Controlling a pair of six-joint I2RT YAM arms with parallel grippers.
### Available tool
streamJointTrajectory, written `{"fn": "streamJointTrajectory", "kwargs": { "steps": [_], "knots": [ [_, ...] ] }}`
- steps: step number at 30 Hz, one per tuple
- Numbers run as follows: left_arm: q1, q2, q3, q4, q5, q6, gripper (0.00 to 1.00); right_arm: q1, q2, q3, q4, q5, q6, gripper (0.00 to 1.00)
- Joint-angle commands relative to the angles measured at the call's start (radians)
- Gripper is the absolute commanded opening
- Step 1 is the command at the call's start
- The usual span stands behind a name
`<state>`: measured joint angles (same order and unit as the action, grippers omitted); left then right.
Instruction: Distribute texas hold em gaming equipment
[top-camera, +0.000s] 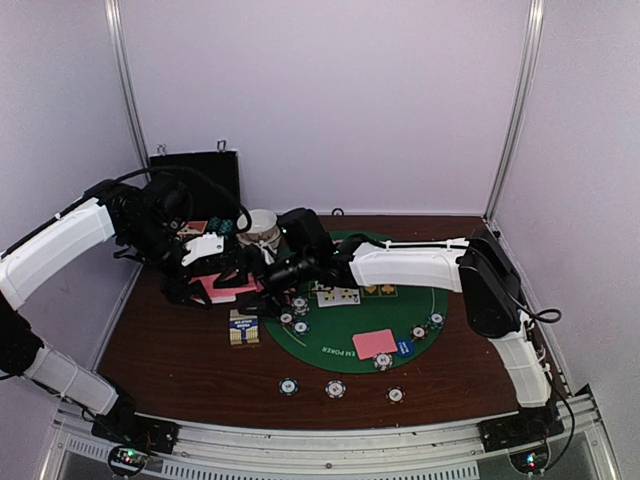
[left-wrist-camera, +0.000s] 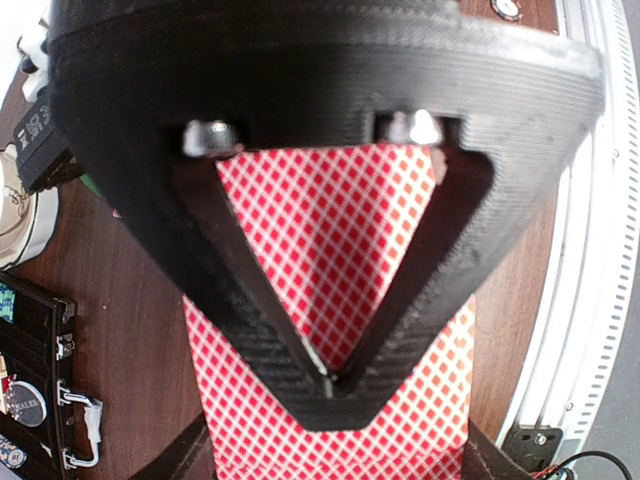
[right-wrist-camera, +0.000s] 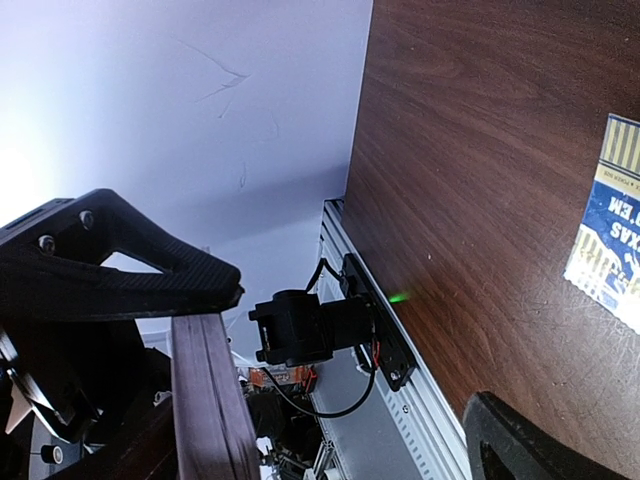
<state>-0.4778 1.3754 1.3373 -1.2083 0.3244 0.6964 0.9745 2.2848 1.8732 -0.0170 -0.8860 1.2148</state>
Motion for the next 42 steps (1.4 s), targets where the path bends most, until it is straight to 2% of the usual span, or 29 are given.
{"fn": "streamJointTrajectory", "kwargs": {
  "steps": [1,10,17,25,37,42],
  "knots": [
    [0.002,-0.015,0.022,0.022,0.025,-0.005,0.0,0.008,-0.024,0.047,-0.023,0.012,0.004,0.97],
    [0.003,-0.021,0.014,0.022,0.027,-0.002,0.0,-0.004,-0.048,0.022,0.01,0.024,0.02,1.0],
    [0.004,-0.019,0.019,0.023,0.033,-0.005,0.0,0.014,0.02,0.089,0.085,0.014,0.086,1.0],
    [0.004,-0.015,0.022,0.022,0.033,-0.005,0.0,0.017,0.064,0.119,0.091,0.005,0.109,0.99],
    [0.003,-0.019,0.016,0.022,0.03,0.0,0.0,-0.042,-0.109,-0.11,0.138,-0.004,0.063,0.9],
    [0.004,-0.016,0.023,0.022,0.034,0.0,0.0,-0.043,-0.146,-0.138,0.122,-0.02,0.044,0.8]
  ]
}}
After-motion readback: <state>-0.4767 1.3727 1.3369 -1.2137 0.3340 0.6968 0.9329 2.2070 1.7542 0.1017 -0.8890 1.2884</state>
